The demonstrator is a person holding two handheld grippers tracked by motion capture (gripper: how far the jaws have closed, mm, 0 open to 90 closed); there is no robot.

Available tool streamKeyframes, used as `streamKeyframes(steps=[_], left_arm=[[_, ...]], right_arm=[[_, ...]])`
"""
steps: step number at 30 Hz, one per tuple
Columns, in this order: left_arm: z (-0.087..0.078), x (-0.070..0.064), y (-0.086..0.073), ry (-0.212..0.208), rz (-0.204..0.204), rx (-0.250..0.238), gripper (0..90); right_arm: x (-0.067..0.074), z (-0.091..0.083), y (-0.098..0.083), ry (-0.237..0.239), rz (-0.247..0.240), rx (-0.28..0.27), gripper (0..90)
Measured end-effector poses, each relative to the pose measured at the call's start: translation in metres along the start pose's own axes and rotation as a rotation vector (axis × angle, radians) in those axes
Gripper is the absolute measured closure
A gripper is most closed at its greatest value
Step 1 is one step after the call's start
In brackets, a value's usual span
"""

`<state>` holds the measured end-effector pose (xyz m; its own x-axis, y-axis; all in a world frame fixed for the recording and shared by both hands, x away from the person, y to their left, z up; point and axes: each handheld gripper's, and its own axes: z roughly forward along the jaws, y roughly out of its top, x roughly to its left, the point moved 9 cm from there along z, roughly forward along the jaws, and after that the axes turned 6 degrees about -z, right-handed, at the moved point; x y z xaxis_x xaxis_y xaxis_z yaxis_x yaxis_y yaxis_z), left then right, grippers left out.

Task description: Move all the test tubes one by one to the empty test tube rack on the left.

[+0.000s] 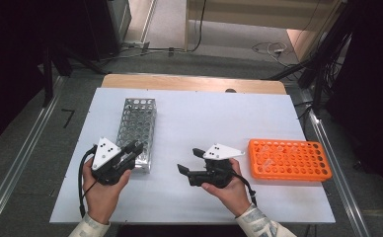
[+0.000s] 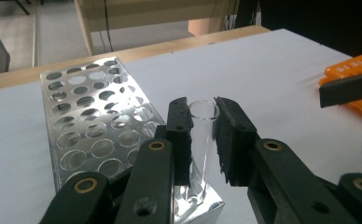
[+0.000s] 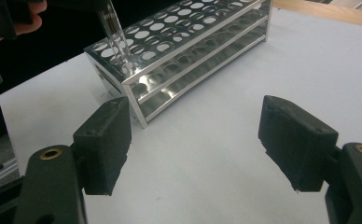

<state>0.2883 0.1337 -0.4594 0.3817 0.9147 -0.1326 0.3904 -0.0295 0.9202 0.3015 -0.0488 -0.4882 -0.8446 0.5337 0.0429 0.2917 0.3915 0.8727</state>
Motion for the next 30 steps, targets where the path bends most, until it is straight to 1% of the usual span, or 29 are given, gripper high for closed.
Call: streamKeyframes(steps=[5, 11, 17, 22, 23, 24, 26, 27, 29, 30], left_arm=[[0.003, 0.0, -0.009, 0.011, 0.007, 0.027, 76.0], [0.008, -0.001, -0.019, 0.032, 0.021, 0.08, 75.9], [0.012, 0.0, -0.027, 0.041, 0.02, 0.12, 75.8], [0.012, 0.0, -0.027, 0.036, 0.016, 0.12, 75.3], [0.012, -0.001, -0.026, 0.028, 0.009, 0.119, 71.1], [0.012, -0.001, -0.026, 0.02, 0.001, 0.115, 71.1], [0.012, -0.002, -0.025, 0.017, -0.004, 0.106, 64.4], [0.012, -0.003, -0.024, 0.011, -0.01, 0.101, 64.4], [0.01, -0.002, -0.022, 0.023, -0.01, 0.086, 60.6], [0.01, -0.002, -0.021, 0.023, -0.011, 0.076, 58.3]], right_arm=[[0.0, -0.001, 0.0, 0.001, 0.001, -0.002, 24.3], [0.001, -0.001, -0.001, 0.0, 0.0, 0.003, 24.2], [0.001, -0.001, -0.001, 0.0, 0.0, 0.003, 24.3], [0.001, -0.001, -0.002, 0.001, -0.001, 0.005, 24.3], [0.001, -0.001, -0.002, 0.001, -0.005, 0.002, 24.3], [0.001, -0.001, -0.002, 0.001, -0.005, 0.002, 24.3], [0.001, -0.002, -0.001, -0.002, -0.001, -0.002, 24.3], [0.001, -0.002, -0.001, -0.002, -0.001, -0.002, 24.3], [0.0, -0.003, -0.001, -0.005, 0.001, 0.0, 24.3], [0.0, -0.003, -0.001, -0.006, -0.002, 0.0, 24.3]])
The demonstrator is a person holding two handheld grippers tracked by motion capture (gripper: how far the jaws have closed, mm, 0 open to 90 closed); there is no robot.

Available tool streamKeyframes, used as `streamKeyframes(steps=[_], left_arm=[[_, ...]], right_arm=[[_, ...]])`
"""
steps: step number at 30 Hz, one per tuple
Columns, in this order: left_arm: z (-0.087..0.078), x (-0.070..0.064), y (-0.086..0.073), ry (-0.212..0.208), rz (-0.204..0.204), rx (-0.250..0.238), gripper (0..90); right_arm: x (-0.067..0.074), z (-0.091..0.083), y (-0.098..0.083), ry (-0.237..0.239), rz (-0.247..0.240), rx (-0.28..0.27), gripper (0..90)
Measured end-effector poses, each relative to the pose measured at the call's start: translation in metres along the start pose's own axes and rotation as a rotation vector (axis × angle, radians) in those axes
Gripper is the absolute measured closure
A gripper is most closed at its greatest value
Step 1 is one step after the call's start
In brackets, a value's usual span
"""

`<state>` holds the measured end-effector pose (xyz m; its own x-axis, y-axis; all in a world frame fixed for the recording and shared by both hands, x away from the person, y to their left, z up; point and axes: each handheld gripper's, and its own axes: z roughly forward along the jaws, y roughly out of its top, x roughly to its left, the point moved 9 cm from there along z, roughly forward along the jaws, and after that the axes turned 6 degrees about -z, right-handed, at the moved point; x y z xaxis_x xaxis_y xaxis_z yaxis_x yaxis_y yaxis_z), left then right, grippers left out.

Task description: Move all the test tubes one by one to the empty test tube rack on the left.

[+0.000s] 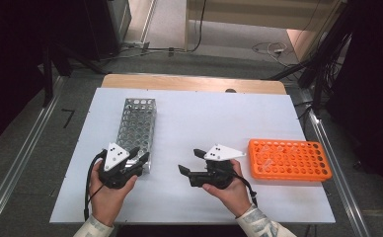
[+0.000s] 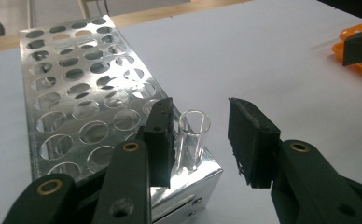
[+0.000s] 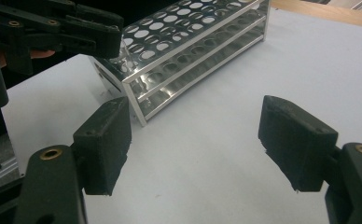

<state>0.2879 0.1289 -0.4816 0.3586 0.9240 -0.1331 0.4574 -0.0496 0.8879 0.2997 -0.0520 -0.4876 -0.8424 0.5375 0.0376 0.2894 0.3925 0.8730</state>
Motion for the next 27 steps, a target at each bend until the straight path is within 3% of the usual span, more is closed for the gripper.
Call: streamKeyframes(steps=[3, 5, 6, 8, 16, 27], left_arm=[[-0.003, 0.002, 0.004, -0.002, -0.028, -0.038, 50.6], [-0.003, 0.002, 0.007, -0.029, -0.062, -0.068, 36.6], [-0.003, 0.002, 0.007, -0.045, -0.083, -0.075, 35.1], [-0.003, 0.004, 0.007, -0.055, -0.11, -0.075, 34.2], [-0.005, 0.018, 0.008, -0.006, -0.148, -0.094, 28.4], [-0.005, 0.02, 0.009, 0.005, -0.147, -0.098, 24.4]], right_arm=[[-0.001, -0.002, -0.001, -0.008, -0.001, 0.001, 24.2], [-0.002, -0.004, -0.003, -0.013, 0.0, 0.012, 23.7], [-0.003, -0.005, -0.004, -0.017, 0.0, 0.018, 23.7], [-0.004, -0.007, -0.004, -0.023, 0.001, 0.021, 23.7], [-0.012, -0.031, -0.005, -0.075, -0.004, -0.002, 23.7], [-0.027, -0.064, -0.02, -0.125, 0.011, -0.006, 22.9]])
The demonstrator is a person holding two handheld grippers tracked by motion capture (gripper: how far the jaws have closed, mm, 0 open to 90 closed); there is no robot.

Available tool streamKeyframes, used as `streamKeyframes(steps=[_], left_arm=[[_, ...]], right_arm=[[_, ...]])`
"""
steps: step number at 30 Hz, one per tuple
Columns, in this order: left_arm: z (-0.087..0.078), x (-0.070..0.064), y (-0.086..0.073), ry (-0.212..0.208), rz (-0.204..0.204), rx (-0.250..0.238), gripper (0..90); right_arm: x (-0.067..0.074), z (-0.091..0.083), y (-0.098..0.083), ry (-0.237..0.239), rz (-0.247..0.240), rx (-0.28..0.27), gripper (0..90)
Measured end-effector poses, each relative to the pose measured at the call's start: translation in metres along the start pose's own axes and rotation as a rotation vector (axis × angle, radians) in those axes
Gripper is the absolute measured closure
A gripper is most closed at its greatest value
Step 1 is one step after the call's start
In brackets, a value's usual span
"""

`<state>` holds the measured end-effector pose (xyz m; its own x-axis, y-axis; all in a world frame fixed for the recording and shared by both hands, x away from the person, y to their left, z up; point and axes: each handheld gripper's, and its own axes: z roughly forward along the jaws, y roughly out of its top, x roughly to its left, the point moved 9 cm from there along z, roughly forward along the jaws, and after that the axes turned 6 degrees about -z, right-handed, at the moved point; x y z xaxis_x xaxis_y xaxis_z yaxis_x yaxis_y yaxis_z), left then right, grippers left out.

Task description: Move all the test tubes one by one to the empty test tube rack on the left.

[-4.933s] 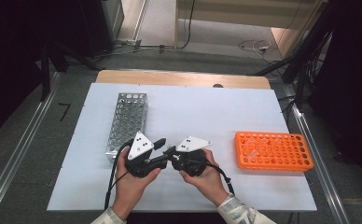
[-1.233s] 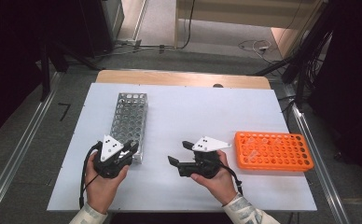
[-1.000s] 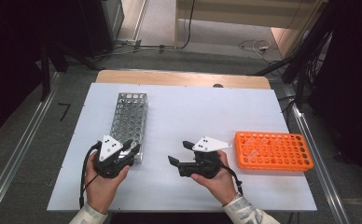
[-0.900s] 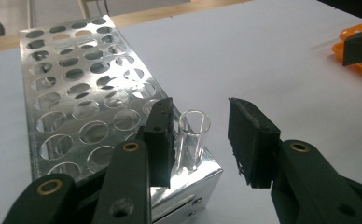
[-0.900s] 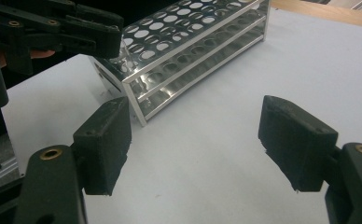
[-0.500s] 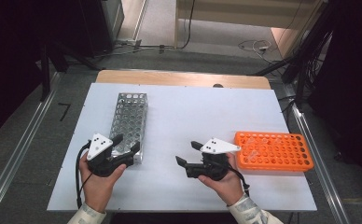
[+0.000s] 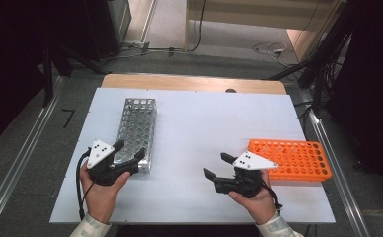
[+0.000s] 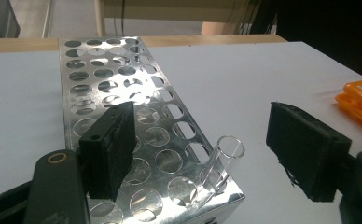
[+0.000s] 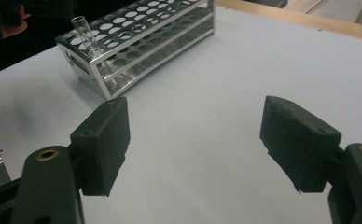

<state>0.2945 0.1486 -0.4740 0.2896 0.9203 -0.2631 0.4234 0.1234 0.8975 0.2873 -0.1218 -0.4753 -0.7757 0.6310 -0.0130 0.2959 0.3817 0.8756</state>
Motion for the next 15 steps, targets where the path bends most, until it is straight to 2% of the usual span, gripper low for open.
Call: streamKeyframes(steps=[2, 15], left_arm=[[0.0, -0.001, 0.0, 0.002, 0.002, -0.001, 24.4], [0.0, -0.001, 0.0, 0.002, 0.0, -0.004, 24.3]], right_arm=[[-0.006, -0.009, -0.003, -0.018, 0.004, -0.011, 22.9], [-0.033, -0.044, -0.011, -0.102, 0.029, -0.038, 22.9]])
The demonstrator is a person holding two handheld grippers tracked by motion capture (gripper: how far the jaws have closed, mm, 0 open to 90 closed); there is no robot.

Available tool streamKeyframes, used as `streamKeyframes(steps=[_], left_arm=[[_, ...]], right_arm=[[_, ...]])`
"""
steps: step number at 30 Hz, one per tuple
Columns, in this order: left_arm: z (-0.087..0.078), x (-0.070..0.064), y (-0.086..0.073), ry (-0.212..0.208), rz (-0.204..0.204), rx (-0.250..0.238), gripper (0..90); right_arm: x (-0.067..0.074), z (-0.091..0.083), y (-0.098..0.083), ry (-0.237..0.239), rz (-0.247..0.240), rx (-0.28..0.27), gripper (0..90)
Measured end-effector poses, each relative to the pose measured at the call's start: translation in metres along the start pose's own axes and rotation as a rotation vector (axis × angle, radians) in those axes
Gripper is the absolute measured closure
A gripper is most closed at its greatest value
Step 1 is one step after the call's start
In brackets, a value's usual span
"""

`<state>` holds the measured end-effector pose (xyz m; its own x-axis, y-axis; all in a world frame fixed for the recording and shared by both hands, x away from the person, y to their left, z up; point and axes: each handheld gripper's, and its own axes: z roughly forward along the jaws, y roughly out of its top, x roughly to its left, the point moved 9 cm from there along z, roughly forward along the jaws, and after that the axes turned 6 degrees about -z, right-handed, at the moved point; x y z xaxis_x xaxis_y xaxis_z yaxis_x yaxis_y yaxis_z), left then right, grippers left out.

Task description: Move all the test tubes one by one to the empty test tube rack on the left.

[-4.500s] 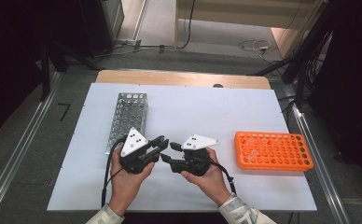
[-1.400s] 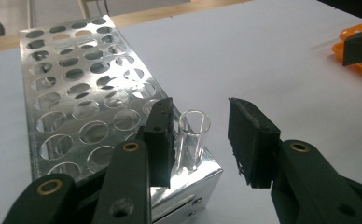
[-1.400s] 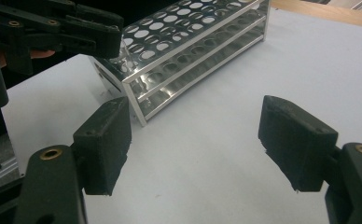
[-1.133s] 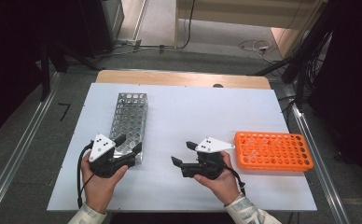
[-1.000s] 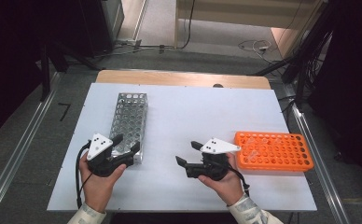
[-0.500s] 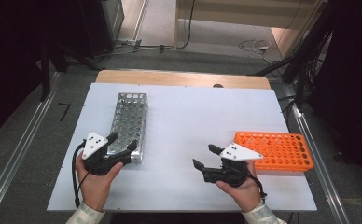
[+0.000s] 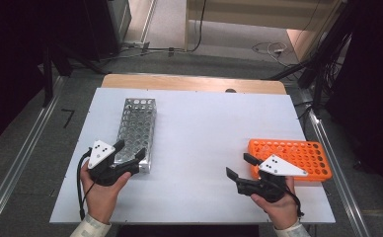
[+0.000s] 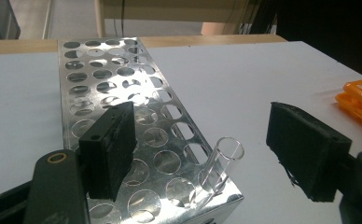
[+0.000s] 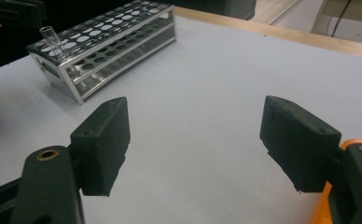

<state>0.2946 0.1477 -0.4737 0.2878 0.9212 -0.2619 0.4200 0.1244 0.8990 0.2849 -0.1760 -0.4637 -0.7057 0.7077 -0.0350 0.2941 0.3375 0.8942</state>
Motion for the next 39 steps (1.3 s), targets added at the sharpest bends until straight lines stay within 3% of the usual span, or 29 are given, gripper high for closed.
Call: streamKeyframes(steps=[19, 28, 39], left_arm=[[0.0, -0.001, 0.0, 0.002, 0.009, -0.003, 24.3], [0.0, -0.002, -0.001, 0.002, 0.008, -0.001, 24.3], [0.0, -0.002, -0.001, 0.003, 0.008, -0.001, 24.3]], right_arm=[[-0.048, -0.034, -0.015, -0.15, 0.035, -0.022, 23.1], [-0.066, -0.033, -0.028, -0.198, 0.064, -0.019, 24.3], [-0.073, -0.03, -0.042, -0.221, 0.071, -0.013, 27.9]])
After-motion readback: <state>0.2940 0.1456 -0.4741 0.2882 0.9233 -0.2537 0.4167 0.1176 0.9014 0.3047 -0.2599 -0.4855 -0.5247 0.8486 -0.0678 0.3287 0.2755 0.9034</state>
